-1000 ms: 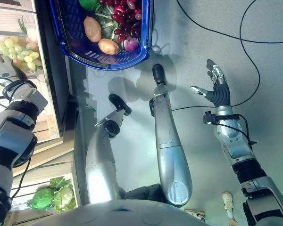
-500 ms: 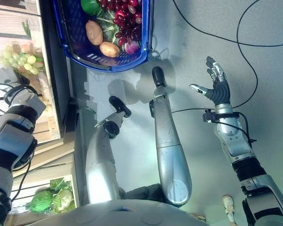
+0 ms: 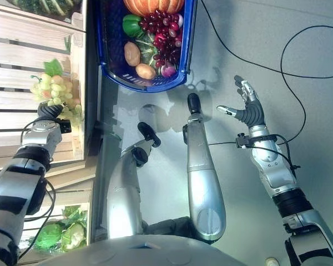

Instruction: Pick up fruits and vegetables into the basket

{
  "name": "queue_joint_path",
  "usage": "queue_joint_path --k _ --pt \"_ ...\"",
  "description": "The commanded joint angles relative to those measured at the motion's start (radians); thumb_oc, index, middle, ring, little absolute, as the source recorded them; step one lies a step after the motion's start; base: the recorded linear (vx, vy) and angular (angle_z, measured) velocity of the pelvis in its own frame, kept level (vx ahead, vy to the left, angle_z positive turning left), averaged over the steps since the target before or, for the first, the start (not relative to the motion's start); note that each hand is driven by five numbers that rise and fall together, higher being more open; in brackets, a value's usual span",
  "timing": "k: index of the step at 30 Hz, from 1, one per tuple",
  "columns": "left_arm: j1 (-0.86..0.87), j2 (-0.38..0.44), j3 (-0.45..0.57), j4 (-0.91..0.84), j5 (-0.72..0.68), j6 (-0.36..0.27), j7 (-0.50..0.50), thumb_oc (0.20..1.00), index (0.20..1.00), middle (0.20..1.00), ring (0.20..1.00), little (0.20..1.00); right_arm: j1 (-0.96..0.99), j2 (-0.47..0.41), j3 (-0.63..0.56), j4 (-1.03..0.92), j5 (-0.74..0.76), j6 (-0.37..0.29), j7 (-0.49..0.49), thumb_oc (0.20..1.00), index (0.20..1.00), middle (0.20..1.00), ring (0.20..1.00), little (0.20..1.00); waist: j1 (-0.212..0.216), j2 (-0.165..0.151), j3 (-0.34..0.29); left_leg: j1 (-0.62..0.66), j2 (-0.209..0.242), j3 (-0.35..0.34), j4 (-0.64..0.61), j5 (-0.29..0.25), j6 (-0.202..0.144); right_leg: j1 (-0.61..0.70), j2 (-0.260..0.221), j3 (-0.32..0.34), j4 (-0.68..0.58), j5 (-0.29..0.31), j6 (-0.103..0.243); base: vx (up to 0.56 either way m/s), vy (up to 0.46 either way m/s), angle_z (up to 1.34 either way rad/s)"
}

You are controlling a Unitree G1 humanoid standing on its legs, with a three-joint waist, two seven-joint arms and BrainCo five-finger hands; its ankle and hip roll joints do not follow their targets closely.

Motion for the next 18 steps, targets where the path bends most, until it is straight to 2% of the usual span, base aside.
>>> queue_joint_path --k 1,4,6,7,14,15,18 --pt "0.095 -0.042 0.014 -0.096 -0.155 -0.132 -0.127 0.200 0.200 0.200 0.200 0.200 0.068 0.026 -0.010 -0.085 -0.069 0.031 0.015 1.000 1.000 1.000 1.000 1.000 0.008 -0.024 -0.049 -0.004 -0.043 -0.016 0.007 -0.053 0.030 0.066 0.000 -0.065 -0.034 -0.078 0.049 0.00 -0.051 0.08" --pt "0.150 -0.065 0.023 -0.200 -0.189 -0.177 -0.136 0.200 0.200 0.200 0.200 0.200 0.083 0.035 -0.017 -0.096 -0.077 0.058 0.033 1.000 1.000 1.000 1.000 1.000 0.020 -0.028 -0.049 0.021 -0.050 -0.023 -0.002 -0.053 0.035 0.100 0.001 -0.072 -0.040 -0.079 0.048 0.00 -0.045 0.06" --pt "0.189 -0.080 0.033 -0.267 -0.200 -0.250 -0.146 0.200 0.200 0.200 0.200 0.200 0.093 0.043 -0.019 -0.104 -0.102 0.081 0.041 1.000 1.000 1.000 1.000 1.000 0.029 -0.031 -0.049 0.045 -0.053 -0.024 -0.011 -0.053 0.040 0.130 0.000 -0.078 -0.046 -0.082 0.046 0.00 -0.041 0.11" --pt "0.198 -0.086 0.036 -0.285 -0.204 -0.260 -0.149 0.200 0.200 0.200 0.200 0.200 0.094 0.045 -0.020 -0.105 -0.108 0.085 0.047 1.000 1.000 1.000 1.000 1.000 0.032 -0.031 -0.049 0.052 -0.055 -0.025 -0.014 -0.054 0.041 0.138 0.000 -0.079 -0.047 -0.083 0.046 0.01 -0.036 0.07" --pt "0.264 -0.106 0.056 -0.471 -0.123 -0.389 -0.164 0.200 0.200 0.200 0.200 0.200 0.104 0.055 -0.021 -0.131 -0.175 0.161 0.087 1.000 1.000 1.000 1.000 1.000 0.053 -0.031 -0.049 0.114 -0.066 -0.033 -0.028 -0.058 0.052 0.208 -0.005 -0.083 -0.052 -0.095 0.042 0.00 -0.004 0.00" --pt "0.276 -0.095 0.056 -0.538 -0.056 -0.410 -0.152 0.200 0.200 0.200 0.200 0.200 0.101 0.054 -0.022 -0.158 -0.136 0.128 0.113 1.000 1.000 1.000 1.000 1.000 0.057 -0.028 -0.049 0.135 -0.068 -0.035 -0.034 -0.059 0.054 0.227 -0.008 -0.082 -0.053 -0.098 0.043 0.00 0.000 0.00" --pt "0.288 -0.069 0.031 -0.619 0.064 -0.425 -0.102 0.200 0.200 0.200 0.200 0.200 0.088 0.059 -0.026 -0.222 -0.075 0.099 0.165 1.000 1.000 1.000 1.000 1.000 0.063 -0.026 -0.049 0.153 -0.070 -0.038 -0.038 -0.059 0.053 0.246 -0.011 -0.080 -0.054 -0.098 0.044 0.00 0.000 0.00"
